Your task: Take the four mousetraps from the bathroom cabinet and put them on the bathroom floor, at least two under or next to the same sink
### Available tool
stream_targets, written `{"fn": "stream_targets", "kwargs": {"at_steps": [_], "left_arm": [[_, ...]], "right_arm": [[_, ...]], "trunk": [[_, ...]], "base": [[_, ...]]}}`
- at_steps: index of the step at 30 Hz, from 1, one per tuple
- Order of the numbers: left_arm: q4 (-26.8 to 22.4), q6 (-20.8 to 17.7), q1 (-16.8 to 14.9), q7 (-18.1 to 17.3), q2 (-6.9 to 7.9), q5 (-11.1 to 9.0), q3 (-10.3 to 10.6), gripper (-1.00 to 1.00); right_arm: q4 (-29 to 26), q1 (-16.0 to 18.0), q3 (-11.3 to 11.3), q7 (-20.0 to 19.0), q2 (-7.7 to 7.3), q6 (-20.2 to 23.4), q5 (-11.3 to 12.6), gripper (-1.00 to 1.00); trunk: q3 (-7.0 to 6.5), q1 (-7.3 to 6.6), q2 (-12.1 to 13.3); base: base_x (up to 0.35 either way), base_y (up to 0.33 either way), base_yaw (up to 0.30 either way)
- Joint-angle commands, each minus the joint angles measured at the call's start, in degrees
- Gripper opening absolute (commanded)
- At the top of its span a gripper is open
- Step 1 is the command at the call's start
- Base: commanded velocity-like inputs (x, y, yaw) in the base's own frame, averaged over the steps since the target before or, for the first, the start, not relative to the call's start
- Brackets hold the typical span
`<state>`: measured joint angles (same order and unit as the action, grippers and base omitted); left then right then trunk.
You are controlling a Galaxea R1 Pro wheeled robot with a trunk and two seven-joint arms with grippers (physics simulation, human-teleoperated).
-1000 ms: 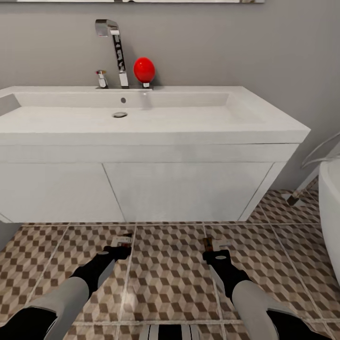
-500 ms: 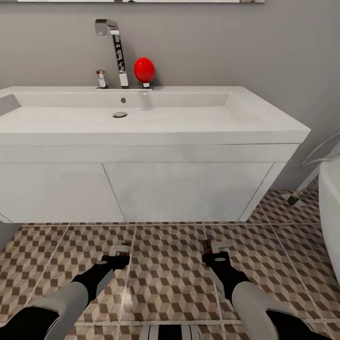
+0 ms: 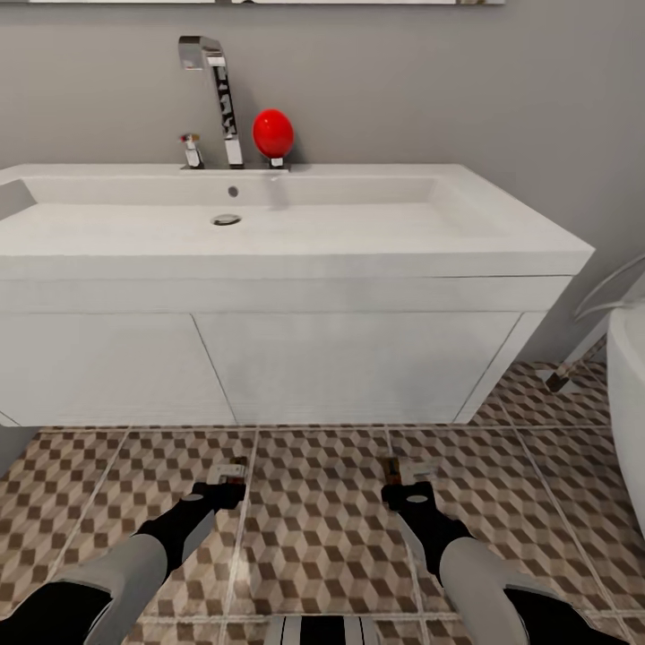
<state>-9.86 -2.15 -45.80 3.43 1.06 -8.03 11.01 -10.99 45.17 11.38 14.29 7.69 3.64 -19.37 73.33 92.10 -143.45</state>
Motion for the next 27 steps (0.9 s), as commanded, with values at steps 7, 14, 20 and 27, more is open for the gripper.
{"fn": "stream_targets", "kwargs": {"at_steps": [7, 14, 20, 27], "left_arm": [[-0.1, -0.1, 0.0, 0.4, 0.08, -0.5, 0.5, -1.00], [0.0, -0.1, 0.0, 0.3, 0.00, -0.6, 0.5, -1.00], [0.0, -0.1, 0.0, 0.4, 0.05, -0.6, 0.5, -1.00], [0.0, -0.1, 0.0, 0.4, 0.08, -0.6, 0.5, -1.00]], "right_arm": [[-0.1, 0.0, 0.3, 0.2, 0.05, 0.4, -0.5, -1.00], [-0.1, 0.0, 0.3, 0.2, 0.05, 0.5, -0.4, -1.00], [-0.1, 0.0, 0.3, 0.2, 0.05, 0.5, -0.4, -1.00], [-0.1, 0.0, 0.3, 0.2, 0.05, 0.4, -0.4, -1.00]], "trunk": [[0.04, 0.01, 0.0], [0.04, 0.01, 0.0], [0.04, 0.01, 0.0], [0.04, 0.01, 0.0]], "base": [[0.152, 0.000, 0.000], [0.021, 0.000, 0.000], [0.002, 0.000, 0.000], [0.149, 0.000, 0.000]]}}
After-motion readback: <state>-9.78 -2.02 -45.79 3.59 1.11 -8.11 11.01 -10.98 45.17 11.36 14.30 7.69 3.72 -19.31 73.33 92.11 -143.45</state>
